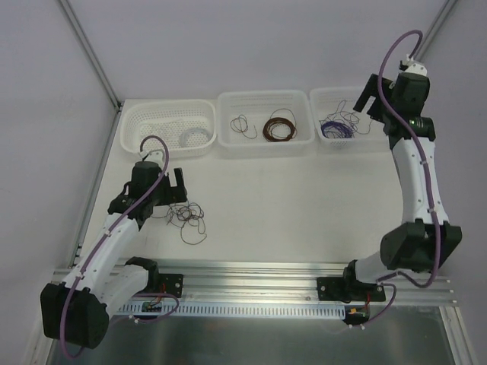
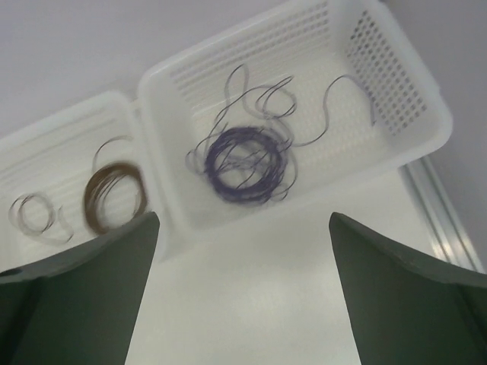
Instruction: Untangle the cables
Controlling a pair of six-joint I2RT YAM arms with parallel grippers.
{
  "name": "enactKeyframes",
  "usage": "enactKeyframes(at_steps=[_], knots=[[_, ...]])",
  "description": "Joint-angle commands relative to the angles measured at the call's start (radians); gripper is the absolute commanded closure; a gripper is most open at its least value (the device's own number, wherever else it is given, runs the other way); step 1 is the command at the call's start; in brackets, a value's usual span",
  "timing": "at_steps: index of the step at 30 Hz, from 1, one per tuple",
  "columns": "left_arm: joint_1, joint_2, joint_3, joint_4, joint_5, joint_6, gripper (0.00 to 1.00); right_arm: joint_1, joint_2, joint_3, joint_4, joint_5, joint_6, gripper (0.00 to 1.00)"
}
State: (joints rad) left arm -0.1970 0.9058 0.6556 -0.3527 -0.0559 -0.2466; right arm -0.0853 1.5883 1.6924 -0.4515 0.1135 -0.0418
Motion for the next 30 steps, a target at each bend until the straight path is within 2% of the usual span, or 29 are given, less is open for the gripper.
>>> enactKeyframes(at_steps=[1,7,12,15,18,19,21,23,24,26,30], knots=[[-0.004,0.031,0.021,-0.043,0.027,-0.040,0.01,0.053,-0.227,-0.176,-0.044,-0.153,0.100,0.01],[-0.004,0.108,0.021,-0.068,0.117,-0.150,0.03,0.197,-0.479,-0.498,-0.058,-0.230,0.160,0.00],[-0.010,0.230,0.025,-0.063,0.145,-0.266,0.12,0.346,-0.649,-0.667,-0.076,-0.261,0.187,0.00],[-0.051,0.330,0.041,-0.045,0.145,-0.310,0.18,0.438,-0.712,-0.763,-0.062,-0.261,0.227,0.00],[-0.133,0.427,0.065,-0.016,0.130,-0.352,0.30,0.530,-0.752,-0.825,-0.055,-0.233,0.256,0.00],[-0.162,0.445,0.073,-0.009,0.119,-0.370,0.39,0.571,-0.760,-0.838,-0.055,-0.223,0.258,0.00],[-0.255,0.481,0.105,0.024,0.117,-0.382,0.49,0.617,-0.774,-0.867,-0.055,-0.195,0.264,0.00],[-0.315,0.505,0.149,0.058,0.116,-0.381,0.63,0.636,-0.780,-0.889,-0.043,-0.187,0.272,0.00],[-0.379,0.534,0.170,0.067,0.120,-0.372,0.67,0.648,-0.781,-0.911,-0.033,-0.187,0.279,0.00],[-0.441,0.568,0.226,0.089,0.140,-0.346,0.76,0.659,-0.781,-0.931,-0.004,-0.201,0.287,0.00],[-0.609,0.614,0.303,0.098,0.146,-0.231,0.83,0.693,-0.772,-0.970,0.037,-0.216,0.307,0.01]])
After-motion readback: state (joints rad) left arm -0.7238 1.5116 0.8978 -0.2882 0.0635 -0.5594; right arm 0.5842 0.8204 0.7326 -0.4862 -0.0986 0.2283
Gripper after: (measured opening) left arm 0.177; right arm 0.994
